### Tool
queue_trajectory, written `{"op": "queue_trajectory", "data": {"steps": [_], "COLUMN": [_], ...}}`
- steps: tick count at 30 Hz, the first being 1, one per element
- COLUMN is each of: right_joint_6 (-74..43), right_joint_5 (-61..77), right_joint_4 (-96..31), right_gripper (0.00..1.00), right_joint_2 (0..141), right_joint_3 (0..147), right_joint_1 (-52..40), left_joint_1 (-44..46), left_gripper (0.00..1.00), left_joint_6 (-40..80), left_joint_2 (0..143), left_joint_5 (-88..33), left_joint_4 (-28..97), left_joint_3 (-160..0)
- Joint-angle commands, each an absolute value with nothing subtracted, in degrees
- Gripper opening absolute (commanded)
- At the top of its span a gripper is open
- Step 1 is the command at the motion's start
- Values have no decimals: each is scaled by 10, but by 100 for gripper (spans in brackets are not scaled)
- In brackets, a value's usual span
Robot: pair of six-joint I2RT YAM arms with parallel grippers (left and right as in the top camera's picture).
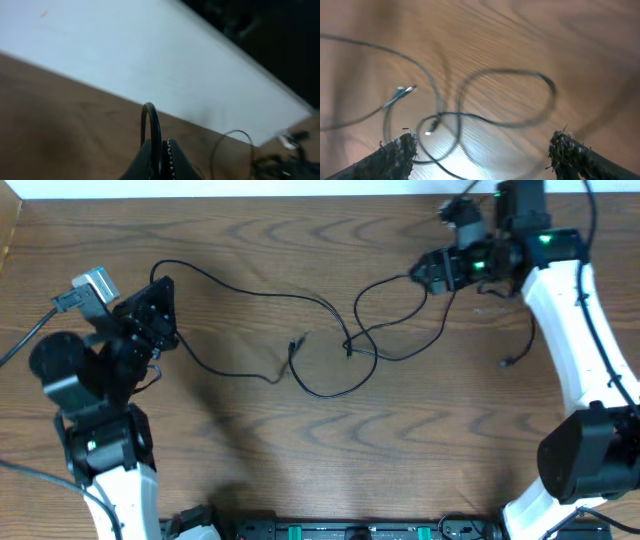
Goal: Untangle cables
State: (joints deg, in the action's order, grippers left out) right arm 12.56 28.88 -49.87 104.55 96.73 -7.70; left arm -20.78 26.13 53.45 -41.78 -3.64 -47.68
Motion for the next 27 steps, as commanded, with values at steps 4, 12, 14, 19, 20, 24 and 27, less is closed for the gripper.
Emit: {"op": "queue_trajectory", "data": {"steps": [4, 12, 14, 19, 20, 24, 27], "right_joint_6": [296, 406, 422, 458, 466, 474, 474], "right_joint_5": [382, 382, 384, 510, 548, 622, 630], "right_joint_4": [-497, -440, -418, -366, -357, -333, -322], "right_gripper": [86, 84, 84, 86, 86, 86, 86], "right_joint_2": [1041, 1041, 1041, 1042, 1042, 1042, 1043], "right_joint_3": [977, 977, 977, 977, 977, 977, 977], "right_joint_1": [-159, -245, -257, -263, -263, -265, -273], "left_joint_1": [-206, -206, -206, -206, -206, -206, -206], "left_gripper": [7, 7, 8, 8, 7, 7, 8], "left_joint_6": [295, 320, 321, 321, 323, 349, 379], "left_joint_2": [486, 468, 468, 468, 468, 468, 468], "left_joint_5": [-505, -569, -577, -598, -602, -629, -654], "left_joint_4": [-67, -99, -99, -100, -100, -122, -163], "left_joint_3": [-490, -490, -490, -490, -490, -490, -490]}}
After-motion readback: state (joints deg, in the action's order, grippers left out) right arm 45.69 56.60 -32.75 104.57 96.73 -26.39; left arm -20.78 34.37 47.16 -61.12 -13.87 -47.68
